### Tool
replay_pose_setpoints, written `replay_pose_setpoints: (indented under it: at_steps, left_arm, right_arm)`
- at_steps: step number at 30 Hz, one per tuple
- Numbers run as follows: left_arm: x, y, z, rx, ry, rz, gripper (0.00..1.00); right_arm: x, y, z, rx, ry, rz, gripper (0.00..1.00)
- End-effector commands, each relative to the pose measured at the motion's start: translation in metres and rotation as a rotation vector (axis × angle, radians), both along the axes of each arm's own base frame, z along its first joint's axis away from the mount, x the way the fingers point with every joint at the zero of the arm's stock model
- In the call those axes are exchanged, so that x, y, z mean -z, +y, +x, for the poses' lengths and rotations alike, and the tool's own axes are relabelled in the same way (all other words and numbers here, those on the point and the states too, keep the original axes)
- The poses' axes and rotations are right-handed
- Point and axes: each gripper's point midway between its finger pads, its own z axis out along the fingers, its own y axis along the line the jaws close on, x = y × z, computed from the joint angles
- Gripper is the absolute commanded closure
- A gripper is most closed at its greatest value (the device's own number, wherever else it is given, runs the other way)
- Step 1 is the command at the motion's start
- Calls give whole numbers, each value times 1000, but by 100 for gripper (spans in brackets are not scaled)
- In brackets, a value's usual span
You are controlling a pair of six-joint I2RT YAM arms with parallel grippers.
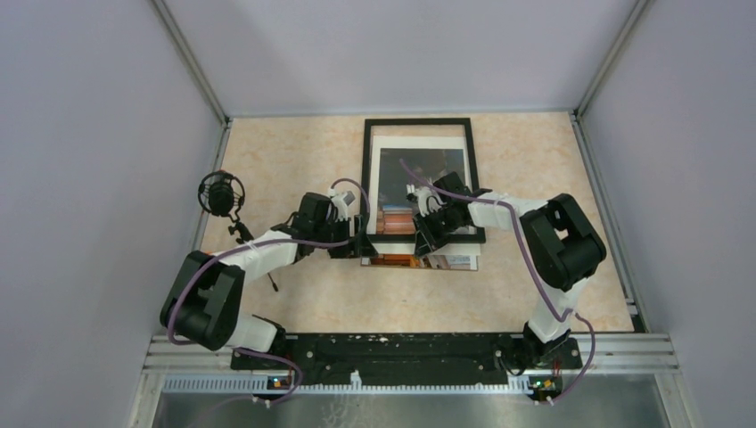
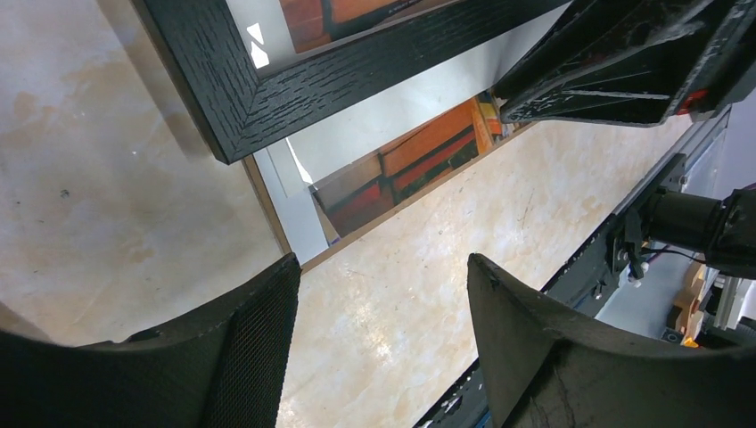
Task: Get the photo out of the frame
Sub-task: Pick up the photo from the photo frame.
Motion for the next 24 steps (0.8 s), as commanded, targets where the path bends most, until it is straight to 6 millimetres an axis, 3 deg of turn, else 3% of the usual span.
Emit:
replay_pose_setpoints:
  at_steps: [1,24]
  left_arm:
    - [6,-6,-2,27,6,-16,27]
    - [41,-4,-8,3,113,50,27]
  right_arm:
    - [17,-6,1,-4,-9,-73,81]
    - [22,-4,-1,-14,3,-81,81]
